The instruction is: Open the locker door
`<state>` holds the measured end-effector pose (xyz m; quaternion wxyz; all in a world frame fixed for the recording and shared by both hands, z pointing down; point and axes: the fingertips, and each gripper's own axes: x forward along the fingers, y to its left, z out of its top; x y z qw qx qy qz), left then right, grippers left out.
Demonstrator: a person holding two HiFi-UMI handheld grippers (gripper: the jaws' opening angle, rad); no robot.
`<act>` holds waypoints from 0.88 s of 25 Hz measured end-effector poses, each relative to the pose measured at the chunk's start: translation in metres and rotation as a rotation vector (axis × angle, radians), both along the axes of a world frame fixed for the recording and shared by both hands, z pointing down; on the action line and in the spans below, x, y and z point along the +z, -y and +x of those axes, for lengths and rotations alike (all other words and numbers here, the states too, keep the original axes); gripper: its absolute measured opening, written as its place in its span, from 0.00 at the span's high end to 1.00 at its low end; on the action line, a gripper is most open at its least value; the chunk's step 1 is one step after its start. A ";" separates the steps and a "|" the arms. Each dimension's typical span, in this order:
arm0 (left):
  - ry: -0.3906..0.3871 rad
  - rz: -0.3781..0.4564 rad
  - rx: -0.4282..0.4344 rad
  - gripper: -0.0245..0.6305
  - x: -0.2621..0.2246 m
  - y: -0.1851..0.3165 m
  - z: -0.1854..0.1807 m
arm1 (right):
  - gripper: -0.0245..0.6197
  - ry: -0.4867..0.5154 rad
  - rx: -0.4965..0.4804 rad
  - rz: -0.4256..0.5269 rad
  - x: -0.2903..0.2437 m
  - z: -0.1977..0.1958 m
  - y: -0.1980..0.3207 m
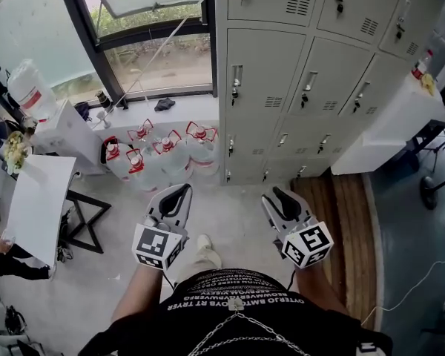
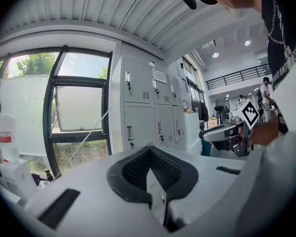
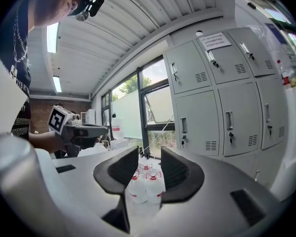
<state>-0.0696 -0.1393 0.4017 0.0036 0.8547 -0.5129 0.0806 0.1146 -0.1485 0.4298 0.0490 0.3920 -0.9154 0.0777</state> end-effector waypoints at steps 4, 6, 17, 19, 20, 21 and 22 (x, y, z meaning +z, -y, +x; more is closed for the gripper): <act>-0.001 0.010 0.043 0.96 -0.003 0.034 -0.003 | 0.76 -0.004 0.028 -0.008 -0.003 -0.009 0.029; 0.000 0.014 0.055 0.96 -0.004 0.052 -0.010 | 0.76 -0.003 0.043 -0.007 -0.006 -0.016 0.045; -0.015 0.046 0.098 0.96 -0.006 0.139 -0.059 | 0.75 -0.045 0.070 0.004 -0.012 -0.073 0.127; -0.015 0.050 0.107 0.96 -0.005 0.151 -0.070 | 0.75 -0.044 0.078 0.008 -0.014 -0.086 0.140; -0.015 0.050 0.110 0.96 -0.004 0.157 -0.076 | 0.75 -0.043 0.081 0.008 -0.014 -0.093 0.145; -0.017 0.050 0.113 0.96 -0.004 0.163 -0.082 | 0.75 -0.044 0.082 0.007 -0.015 -0.100 0.149; -0.023 0.050 0.116 0.96 -0.004 0.168 -0.088 | 0.75 -0.049 0.083 0.007 -0.015 -0.106 0.154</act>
